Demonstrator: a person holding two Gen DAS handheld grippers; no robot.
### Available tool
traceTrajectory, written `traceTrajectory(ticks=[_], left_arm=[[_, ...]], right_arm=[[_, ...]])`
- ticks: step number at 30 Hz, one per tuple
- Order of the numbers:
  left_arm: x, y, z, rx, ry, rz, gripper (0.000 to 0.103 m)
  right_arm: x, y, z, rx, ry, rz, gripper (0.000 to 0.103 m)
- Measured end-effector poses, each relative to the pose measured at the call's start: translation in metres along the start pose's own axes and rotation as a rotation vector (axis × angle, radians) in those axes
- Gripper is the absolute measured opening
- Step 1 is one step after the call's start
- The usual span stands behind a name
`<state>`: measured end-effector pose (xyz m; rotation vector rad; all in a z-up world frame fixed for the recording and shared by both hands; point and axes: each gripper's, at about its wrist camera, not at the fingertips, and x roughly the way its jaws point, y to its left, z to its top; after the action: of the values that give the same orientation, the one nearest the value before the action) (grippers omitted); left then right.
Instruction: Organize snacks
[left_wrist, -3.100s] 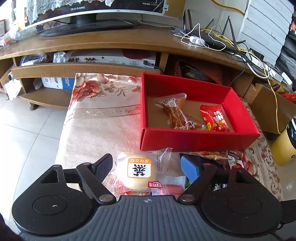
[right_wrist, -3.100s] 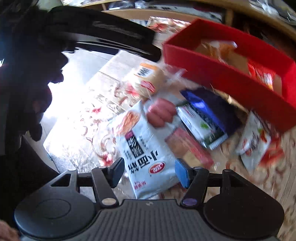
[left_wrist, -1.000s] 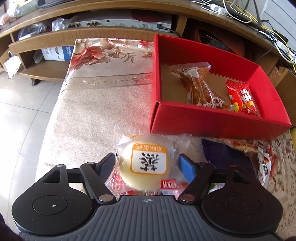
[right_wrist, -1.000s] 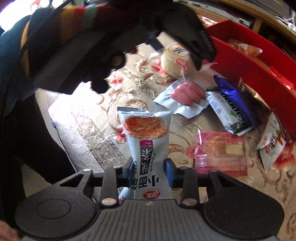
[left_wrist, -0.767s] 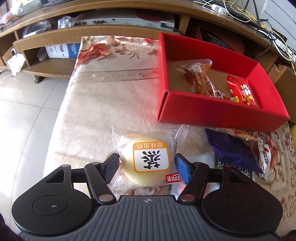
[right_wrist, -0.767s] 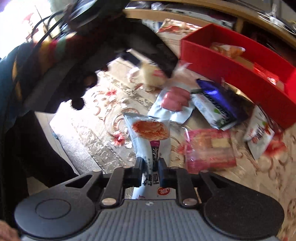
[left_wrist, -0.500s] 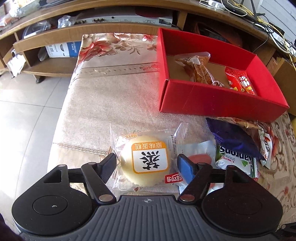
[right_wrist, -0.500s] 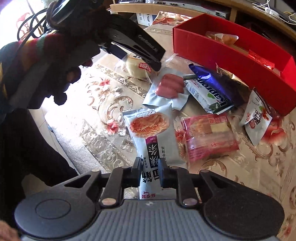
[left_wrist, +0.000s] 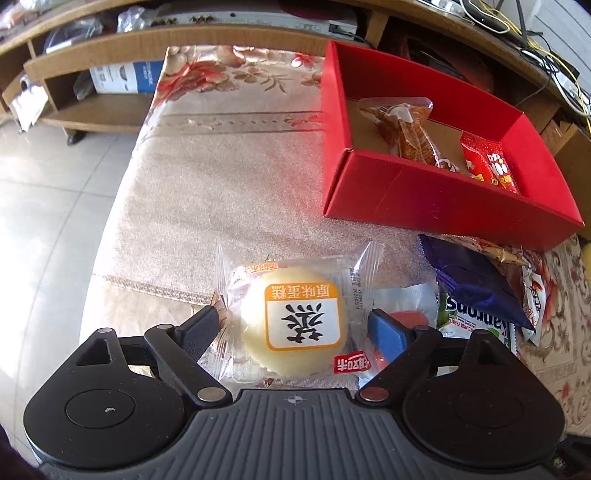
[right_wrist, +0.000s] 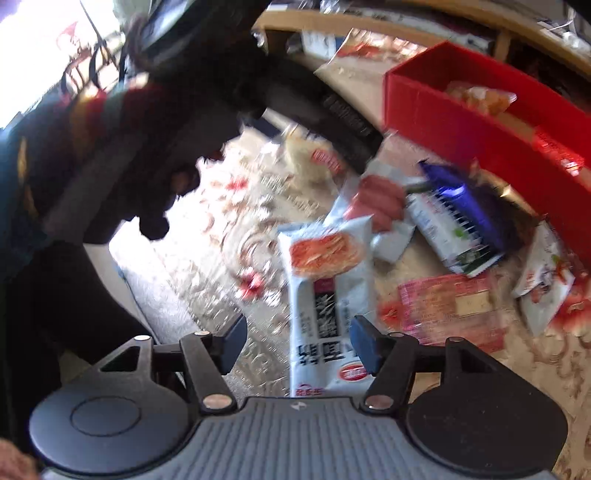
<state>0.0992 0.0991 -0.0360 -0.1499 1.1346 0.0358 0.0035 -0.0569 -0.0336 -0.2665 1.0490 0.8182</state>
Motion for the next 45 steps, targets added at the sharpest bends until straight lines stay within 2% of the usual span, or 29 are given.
traceTrajectory(ticks=[2, 6, 10, 12, 13, 14, 15, 20, 22, 24, 27, 34, 35, 45], left_arm=[[0.002, 0.001, 0.0, -0.007, 0.007, -0.006, 0.092], [0.003, -0.006, 0.001, 0.009, 0.009, 0.01, 0.092], [0.004, -0.004, 0.001, 0.008, 0.007, 0.002, 0.092], [0.004, -0.004, 0.0, 0.014, 0.006, 0.002, 0.092], [0.004, -0.004, 0.0, 0.015, 0.007, 0.003, 0.092], [0.004, -0.004, 0.0, 0.015, 0.007, 0.003, 0.093], [0.005, -0.004, 0.001, 0.015, 0.008, 0.003, 0.093], [0.006, -0.006, 0.0, 0.026, 0.009, 0.01, 0.094], [0.005, -0.006, -0.001, 0.027, 0.009, 0.01, 0.094], [0.005, -0.005, -0.001, 0.029, 0.008, 0.008, 0.094], [0.004, -0.004, -0.001, 0.025, 0.008, 0.001, 0.094], [0.002, -0.001, 0.0, -0.01, -0.007, 0.0, 0.085], [0.002, -0.002, 0.0, -0.009, -0.011, 0.001, 0.082], [-0.009, -0.012, -0.007, 0.031, -0.038, 0.017, 0.073]], right_arm=[[-0.002, -0.007, 0.002, 0.017, -0.01, 0.004, 0.06], [0.02, -0.009, 0.009, 0.014, 0.052, 0.004, 0.061], [0.034, -0.004, 0.017, 0.017, 0.046, -0.023, 0.062], [0.037, -0.004, 0.016, 0.011, 0.04, 0.007, 0.08], [0.038, -0.003, 0.015, 0.0, 0.038, 0.026, 0.085], [0.04, -0.003, 0.014, -0.008, 0.033, 0.051, 0.098], [0.043, -0.003, 0.012, -0.011, 0.026, 0.075, 0.102], [0.045, 0.002, 0.01, -0.04, 0.023, 0.024, 0.102], [0.042, 0.008, 0.008, -0.065, 0.026, -0.028, 0.091], [0.04, 0.016, 0.006, -0.107, 0.019, -0.112, 0.058], [0.031, 0.006, 0.004, -0.047, 0.015, -0.089, 0.043], [0.017, -0.006, -0.001, 0.027, 0.016, -0.089, 0.035], [0.014, -0.007, -0.002, 0.035, 0.005, -0.085, 0.035], [-0.029, -0.031, -0.002, 0.129, -0.112, -0.115, 0.035]])
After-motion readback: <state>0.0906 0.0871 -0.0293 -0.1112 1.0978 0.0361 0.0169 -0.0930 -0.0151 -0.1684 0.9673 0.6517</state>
